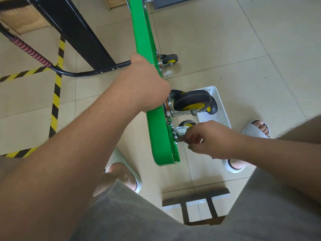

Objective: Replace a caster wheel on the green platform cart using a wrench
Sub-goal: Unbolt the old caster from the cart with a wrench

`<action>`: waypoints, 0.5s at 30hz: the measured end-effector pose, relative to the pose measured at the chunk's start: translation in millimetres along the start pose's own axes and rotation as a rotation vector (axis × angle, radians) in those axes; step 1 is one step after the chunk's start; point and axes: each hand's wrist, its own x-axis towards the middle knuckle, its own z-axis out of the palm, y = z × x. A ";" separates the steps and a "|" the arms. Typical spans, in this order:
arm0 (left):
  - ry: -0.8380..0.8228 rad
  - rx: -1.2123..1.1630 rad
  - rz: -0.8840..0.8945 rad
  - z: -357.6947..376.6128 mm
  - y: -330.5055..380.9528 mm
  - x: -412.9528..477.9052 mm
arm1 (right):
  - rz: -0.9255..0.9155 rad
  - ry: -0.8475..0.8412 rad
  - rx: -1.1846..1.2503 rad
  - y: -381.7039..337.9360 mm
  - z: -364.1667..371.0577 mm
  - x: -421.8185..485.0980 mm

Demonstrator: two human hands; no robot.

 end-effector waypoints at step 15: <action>-0.015 0.006 0.010 -0.2 -1.1 2.5 | 0.185 -0.152 -0.422 84.5 9.8 55.6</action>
